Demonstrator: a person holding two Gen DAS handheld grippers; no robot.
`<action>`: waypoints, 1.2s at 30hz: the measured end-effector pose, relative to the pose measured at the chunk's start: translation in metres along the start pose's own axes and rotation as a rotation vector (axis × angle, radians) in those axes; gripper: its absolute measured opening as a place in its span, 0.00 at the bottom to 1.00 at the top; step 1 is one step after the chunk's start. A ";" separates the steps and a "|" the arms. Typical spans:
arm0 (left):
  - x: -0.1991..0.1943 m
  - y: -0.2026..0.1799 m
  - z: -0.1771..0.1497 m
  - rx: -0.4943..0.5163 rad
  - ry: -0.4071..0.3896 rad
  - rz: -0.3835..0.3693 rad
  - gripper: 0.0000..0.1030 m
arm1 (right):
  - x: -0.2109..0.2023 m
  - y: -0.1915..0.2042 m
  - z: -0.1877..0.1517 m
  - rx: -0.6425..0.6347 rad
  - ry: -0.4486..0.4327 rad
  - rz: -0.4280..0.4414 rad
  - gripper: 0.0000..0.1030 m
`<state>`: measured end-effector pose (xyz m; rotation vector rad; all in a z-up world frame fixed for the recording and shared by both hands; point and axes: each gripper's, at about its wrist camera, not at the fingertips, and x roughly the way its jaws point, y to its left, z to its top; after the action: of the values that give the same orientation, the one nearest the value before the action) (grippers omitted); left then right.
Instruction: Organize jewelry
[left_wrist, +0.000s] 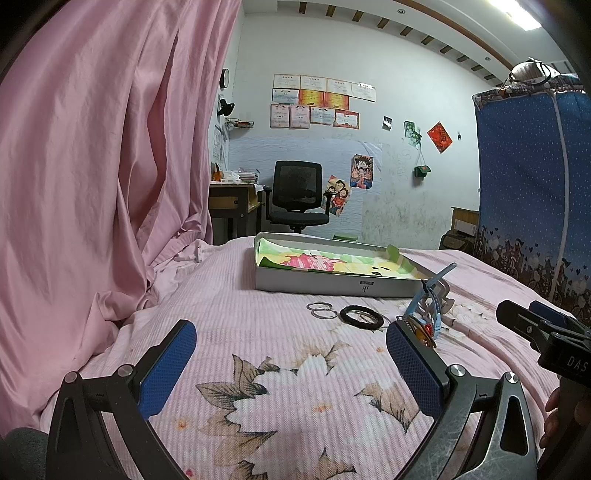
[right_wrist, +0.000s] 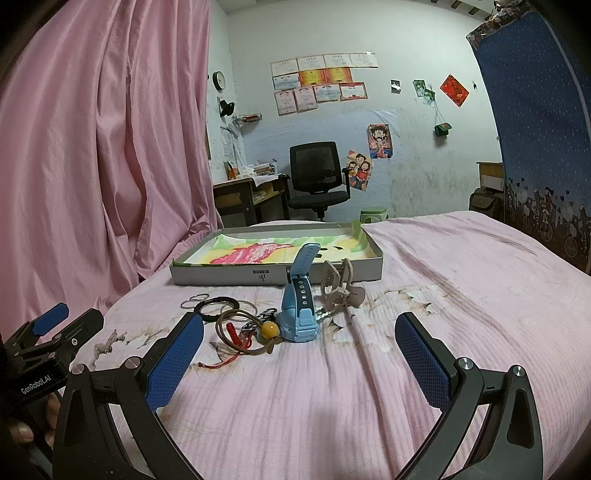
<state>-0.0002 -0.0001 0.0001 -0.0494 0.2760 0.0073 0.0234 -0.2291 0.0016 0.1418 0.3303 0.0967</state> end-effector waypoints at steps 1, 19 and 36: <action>0.000 0.000 0.000 0.000 0.000 0.000 1.00 | 0.000 0.000 0.000 0.000 0.000 0.000 0.99; 0.002 0.001 0.002 -0.004 0.027 -0.021 1.00 | -0.003 0.002 -0.002 0.001 -0.004 -0.012 0.99; 0.047 0.011 0.022 -0.045 0.133 -0.070 1.00 | 0.012 0.001 0.020 -0.018 0.043 0.032 0.99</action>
<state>0.0507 0.0122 0.0075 -0.1047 0.4070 -0.0591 0.0415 -0.2293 0.0165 0.1273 0.3700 0.1348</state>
